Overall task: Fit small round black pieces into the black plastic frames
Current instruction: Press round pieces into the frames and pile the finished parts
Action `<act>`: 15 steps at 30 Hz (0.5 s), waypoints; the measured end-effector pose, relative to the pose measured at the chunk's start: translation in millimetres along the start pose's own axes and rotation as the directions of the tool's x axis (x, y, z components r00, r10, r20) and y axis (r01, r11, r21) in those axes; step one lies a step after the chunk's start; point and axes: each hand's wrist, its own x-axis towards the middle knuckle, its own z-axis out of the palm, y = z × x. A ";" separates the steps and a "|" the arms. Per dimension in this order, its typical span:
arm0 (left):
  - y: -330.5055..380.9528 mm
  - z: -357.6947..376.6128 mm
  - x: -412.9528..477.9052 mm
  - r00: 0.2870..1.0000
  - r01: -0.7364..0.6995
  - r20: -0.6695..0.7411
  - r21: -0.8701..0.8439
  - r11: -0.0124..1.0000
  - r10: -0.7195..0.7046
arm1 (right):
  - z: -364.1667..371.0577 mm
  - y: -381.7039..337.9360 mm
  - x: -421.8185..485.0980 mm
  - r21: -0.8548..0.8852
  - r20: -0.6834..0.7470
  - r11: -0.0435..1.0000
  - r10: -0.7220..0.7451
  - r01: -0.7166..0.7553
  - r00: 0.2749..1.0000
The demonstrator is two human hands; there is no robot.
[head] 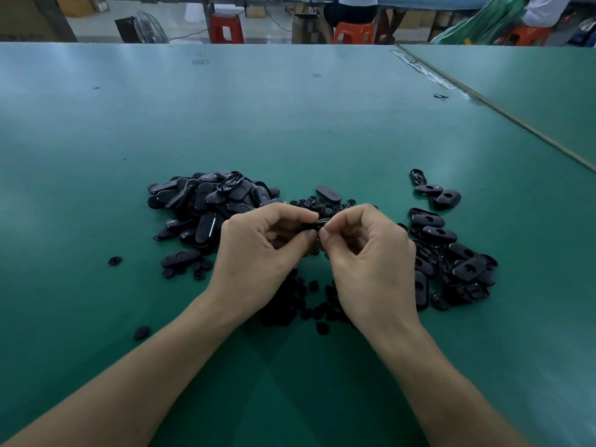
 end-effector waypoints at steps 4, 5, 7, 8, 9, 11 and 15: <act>0.8 2.9 -2.0 0.999 -0.028 -0.024 0.061 0.998 0.030 | 1.2 0.9 -0.3 -0.047 -0.035 0.999 0.001 -0.003 0.999; 1.2 3.4 -2.5 0.999 -0.032 -0.033 0.056 0.998 0.034 | 1.5 1.3 0.5 -0.027 -0.037 0.999 0.022 -0.023 0.999; 1.7 3.3 -2.8 0.999 -0.028 -0.045 0.024 0.999 0.030 | 2.1 2.3 1.3 0.043 -0.025 0.997 0.063 -0.062 0.998; 1.7 3.0 -2.8 0.999 -0.022 -0.045 0.001 1.000 0.022 | 2.7 2.8 0.9 0.079 -0.015 0.994 0.079 -0.077 0.997; 1.6 2.5 -2.4 0.999 -0.014 -0.042 -0.022 1.000 0.013 | 3.1 3.1 0.3 0.110 -0.004 0.989 0.096 -0.095 0.995; 1.4 1.5 -1.2 1.000 -0.001 -0.029 -0.043 0.999 -0.001 | 3.7 3.5 -0.7 0.148 0.008 0.982 0.121 -0.121 0.993; 1.0 1.1 -0.3 1.000 -0.003 -0.017 -0.013 1.000 0.002 | 2.9 1.0 -1.4 0.071 -0.011 0.996 0.050 -0.049 0.999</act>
